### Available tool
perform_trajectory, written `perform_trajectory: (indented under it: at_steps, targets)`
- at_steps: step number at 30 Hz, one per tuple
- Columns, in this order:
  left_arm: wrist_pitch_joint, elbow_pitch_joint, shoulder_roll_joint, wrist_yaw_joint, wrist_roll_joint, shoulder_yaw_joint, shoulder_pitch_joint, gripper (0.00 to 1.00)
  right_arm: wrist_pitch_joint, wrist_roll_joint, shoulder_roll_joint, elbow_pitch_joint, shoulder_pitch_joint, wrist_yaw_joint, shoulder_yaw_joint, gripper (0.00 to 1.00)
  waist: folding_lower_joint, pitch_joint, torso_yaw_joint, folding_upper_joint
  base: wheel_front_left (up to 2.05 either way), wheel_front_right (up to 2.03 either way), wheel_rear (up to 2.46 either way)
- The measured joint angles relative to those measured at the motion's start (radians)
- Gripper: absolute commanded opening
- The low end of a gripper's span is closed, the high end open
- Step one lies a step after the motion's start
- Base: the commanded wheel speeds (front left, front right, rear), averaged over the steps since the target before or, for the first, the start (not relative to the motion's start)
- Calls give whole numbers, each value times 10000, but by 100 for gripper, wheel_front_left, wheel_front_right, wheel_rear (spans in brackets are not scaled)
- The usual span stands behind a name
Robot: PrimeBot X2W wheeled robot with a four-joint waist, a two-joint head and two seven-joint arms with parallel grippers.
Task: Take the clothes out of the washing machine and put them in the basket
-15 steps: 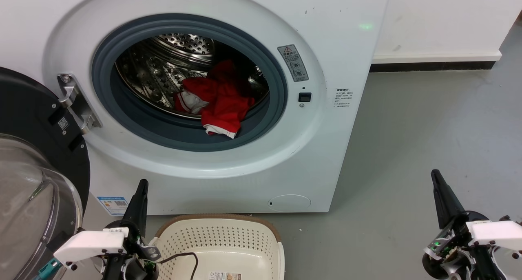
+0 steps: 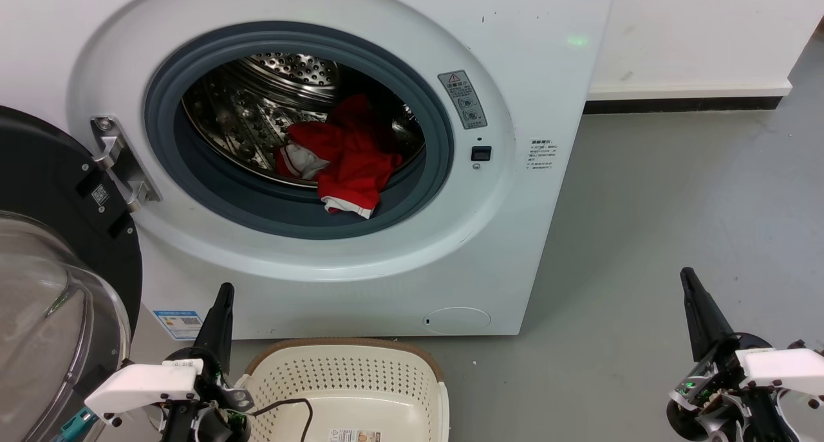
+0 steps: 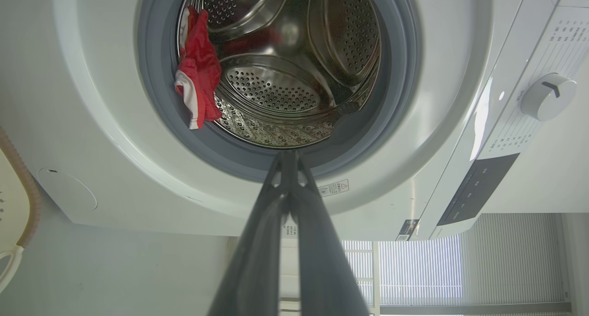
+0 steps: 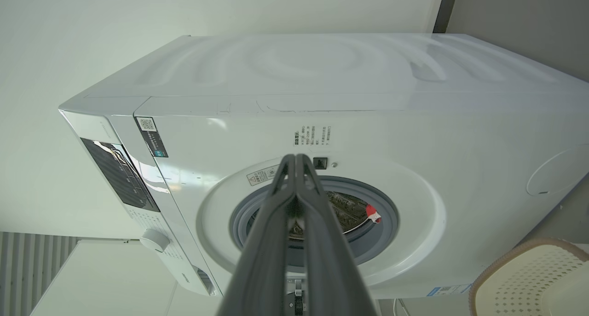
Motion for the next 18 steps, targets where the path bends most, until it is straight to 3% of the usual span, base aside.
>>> perform_trajectory:
  at_steps: [4,5,13,18]
  targets:
    - [0,0,0,0,2,0,0,0,0,0,0,0,0,0,0,0,0,0,0,0,0,0,0]
    - [0,0,0,0,2,0,0,100,-2,0,0,0,0,0,0,100,0,0,0,0,0,0,0]
    - [-140,395,-50,2,44,-86,468,100,-146,-38,12,433,460,-2,44,100,0,4,5,0,0,0,0]
    - [-399,244,-50,2,614,-65,469,100,-387,-445,13,399,465,-2,75,100,1,11,14,0,0,0,0]
